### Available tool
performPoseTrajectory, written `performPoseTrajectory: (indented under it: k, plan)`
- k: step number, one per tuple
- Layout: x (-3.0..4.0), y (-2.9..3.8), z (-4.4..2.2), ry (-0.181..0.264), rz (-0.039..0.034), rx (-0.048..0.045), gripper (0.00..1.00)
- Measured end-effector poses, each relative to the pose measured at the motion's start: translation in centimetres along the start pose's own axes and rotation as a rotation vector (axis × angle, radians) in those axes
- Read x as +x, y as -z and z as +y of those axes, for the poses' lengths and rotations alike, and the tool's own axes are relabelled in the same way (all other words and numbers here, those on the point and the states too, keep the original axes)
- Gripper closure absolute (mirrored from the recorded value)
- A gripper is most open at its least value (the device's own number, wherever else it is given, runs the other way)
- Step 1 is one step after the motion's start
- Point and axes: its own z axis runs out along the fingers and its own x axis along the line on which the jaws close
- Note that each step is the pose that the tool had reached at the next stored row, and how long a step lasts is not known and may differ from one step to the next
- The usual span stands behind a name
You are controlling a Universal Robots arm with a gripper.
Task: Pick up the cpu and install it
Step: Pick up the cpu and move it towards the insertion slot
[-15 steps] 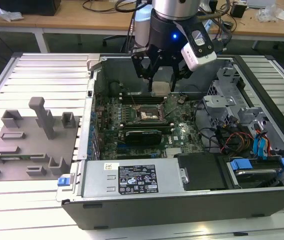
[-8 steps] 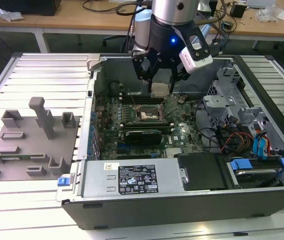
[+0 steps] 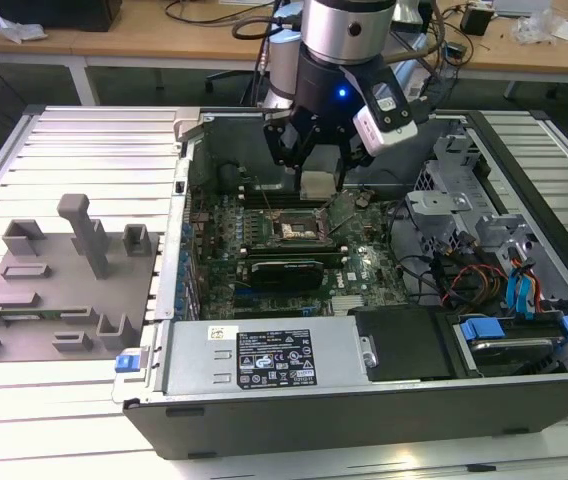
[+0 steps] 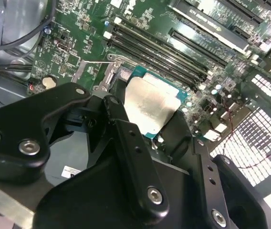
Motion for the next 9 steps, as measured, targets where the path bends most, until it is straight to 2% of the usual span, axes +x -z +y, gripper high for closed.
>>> performPoseTrajectory:
  k: [7, 9]
  plan:
    - [0.07, -1.28, 0.48, 0.001, 0.0002, -0.0015, 0.45]
    - [0.12, -1.94, 0.6, 0.012, 0.0008, -0.0032, 0.45]
